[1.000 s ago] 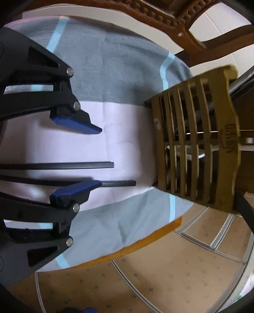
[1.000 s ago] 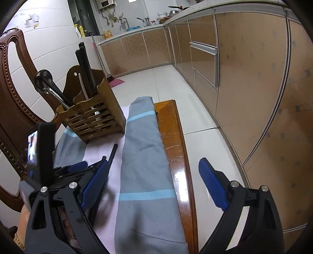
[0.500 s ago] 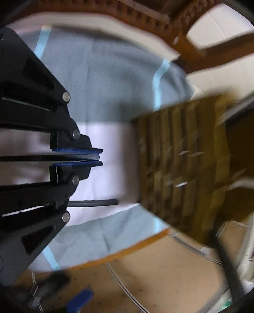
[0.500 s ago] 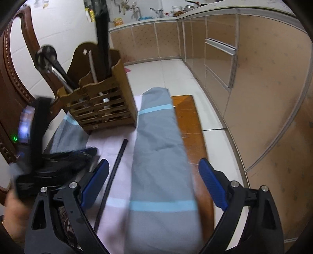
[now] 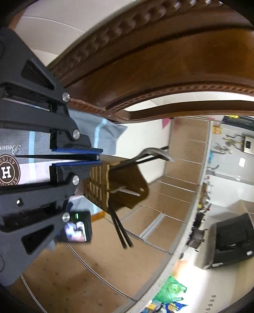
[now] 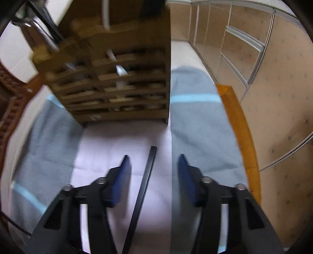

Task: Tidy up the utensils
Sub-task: 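Lift the left tool's chopstick toward the holder while the right tool grasps the last chopstick, then carry both held chopsticks over the wooden holder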

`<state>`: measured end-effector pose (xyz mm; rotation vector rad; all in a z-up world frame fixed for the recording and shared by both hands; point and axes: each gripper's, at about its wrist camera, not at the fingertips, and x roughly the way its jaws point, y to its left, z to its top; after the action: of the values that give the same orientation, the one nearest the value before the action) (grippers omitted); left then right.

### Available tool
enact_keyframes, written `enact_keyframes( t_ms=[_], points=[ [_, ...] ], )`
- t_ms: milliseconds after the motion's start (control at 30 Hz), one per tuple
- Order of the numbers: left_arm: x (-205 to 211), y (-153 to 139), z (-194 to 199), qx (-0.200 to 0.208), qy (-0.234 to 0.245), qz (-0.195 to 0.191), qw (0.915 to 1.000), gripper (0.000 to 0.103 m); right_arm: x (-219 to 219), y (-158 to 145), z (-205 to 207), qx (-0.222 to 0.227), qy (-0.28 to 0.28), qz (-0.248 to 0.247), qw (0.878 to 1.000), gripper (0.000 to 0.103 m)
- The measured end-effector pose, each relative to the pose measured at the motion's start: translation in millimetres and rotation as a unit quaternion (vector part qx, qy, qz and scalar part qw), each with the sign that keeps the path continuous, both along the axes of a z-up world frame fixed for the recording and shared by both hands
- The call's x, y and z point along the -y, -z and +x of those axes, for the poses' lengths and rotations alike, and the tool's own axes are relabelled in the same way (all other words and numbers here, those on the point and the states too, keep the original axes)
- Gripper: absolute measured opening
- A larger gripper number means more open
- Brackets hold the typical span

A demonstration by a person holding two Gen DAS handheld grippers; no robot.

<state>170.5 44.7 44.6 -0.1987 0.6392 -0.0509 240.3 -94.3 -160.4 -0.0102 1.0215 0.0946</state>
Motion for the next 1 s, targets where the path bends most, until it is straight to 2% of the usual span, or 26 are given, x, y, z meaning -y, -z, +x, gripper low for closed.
enact_keyframes(
  t_ms=[67, 100, 133, 200, 267, 433, 533, 633, 867, 1000],
  points=[
    [-2, -6, -5, 0.005, 0.003, -0.001, 1.0000, 0.007, -6, 0, 1, 0.016, -0.001, -0.021, 1.000, 0.036],
    [-2, -7, -7, 0.007, 0.005, -0.001, 1.0000, 0.007, -7, 0, 2, 0.015, -0.004, -0.014, 1.000, 0.015],
    [-3, -8, -10, 0.007, 0.007, 0.000, 1.0000, 0.007, -8, -2, 3, 0.010, -0.006, -0.003, 1.000, 0.009],
    [-9, -13, -17, 0.008, 0.010, 0.002, 0.9999, 0.006, -6, -6, 2, 0.005, -0.007, 0.017, 1.000, 0.007],
    [-10, -17, -21, 0.009, 0.012, 0.005, 0.9999, 0.006, -5, -20, -4, 0.019, -0.009, 0.030, 0.999, 0.007],
    [0, -22, -28, 0.015, 0.022, 0.016, 0.9995, 0.007, 13, -82, -44, 0.080, -0.010, 0.072, 0.994, 0.007],
    [6, -26, -34, 0.021, 0.031, 0.017, 0.9992, 0.007, 30, -125, -82, 0.125, -0.014, 0.098, 0.987, 0.007],
    [14, -30, -40, 0.027, 0.037, 0.021, 0.9987, 0.007, 45, -154, -111, 0.153, -0.023, 0.117, 0.981, 0.007],
    [19, -37, -52, 0.039, 0.040, 0.026, 0.9981, 0.007, 69, -205, -162, 0.207, -0.029, 0.131, 0.969, 0.007],
    [16, -39, -54, 0.043, 0.035, 0.024, 0.9982, 0.007, 78, -222, -179, 0.226, -0.027, 0.135, 0.964, 0.007]
  ],
)
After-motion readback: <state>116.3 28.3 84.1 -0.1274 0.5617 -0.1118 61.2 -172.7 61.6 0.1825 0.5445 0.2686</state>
